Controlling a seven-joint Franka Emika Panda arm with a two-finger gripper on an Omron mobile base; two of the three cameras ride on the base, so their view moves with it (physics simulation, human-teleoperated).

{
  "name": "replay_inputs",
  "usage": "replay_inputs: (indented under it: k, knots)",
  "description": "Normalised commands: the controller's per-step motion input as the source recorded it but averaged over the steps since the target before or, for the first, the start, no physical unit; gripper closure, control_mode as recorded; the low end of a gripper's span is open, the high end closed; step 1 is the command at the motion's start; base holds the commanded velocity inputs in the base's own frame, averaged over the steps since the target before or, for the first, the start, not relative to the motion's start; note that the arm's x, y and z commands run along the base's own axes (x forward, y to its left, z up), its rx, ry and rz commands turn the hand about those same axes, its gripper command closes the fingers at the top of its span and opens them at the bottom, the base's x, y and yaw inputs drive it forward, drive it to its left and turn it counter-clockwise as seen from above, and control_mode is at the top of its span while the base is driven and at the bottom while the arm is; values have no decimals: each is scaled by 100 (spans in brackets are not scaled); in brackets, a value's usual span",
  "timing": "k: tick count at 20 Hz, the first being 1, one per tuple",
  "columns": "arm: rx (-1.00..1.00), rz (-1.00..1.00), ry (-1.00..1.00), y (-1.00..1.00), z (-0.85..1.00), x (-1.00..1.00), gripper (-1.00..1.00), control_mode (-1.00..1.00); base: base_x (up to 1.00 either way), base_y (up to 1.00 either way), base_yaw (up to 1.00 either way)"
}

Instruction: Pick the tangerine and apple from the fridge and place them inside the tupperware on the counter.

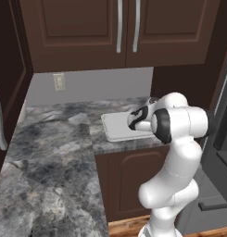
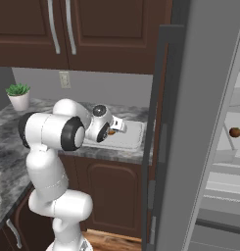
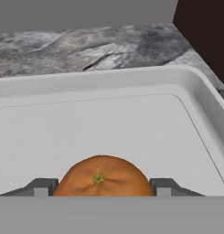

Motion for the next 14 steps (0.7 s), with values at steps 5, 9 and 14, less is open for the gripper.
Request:
replay_inputs:
  k: [5,9,14]
  knots:
    - [0,0,0,0,-20,20,-100,-100,0,0,0]
    - [0,0,-1,-7,18,-17,-100,-100,0,0,0]
    - [0,0,-12,-4,47,-45,-100,-100,0,0,0]
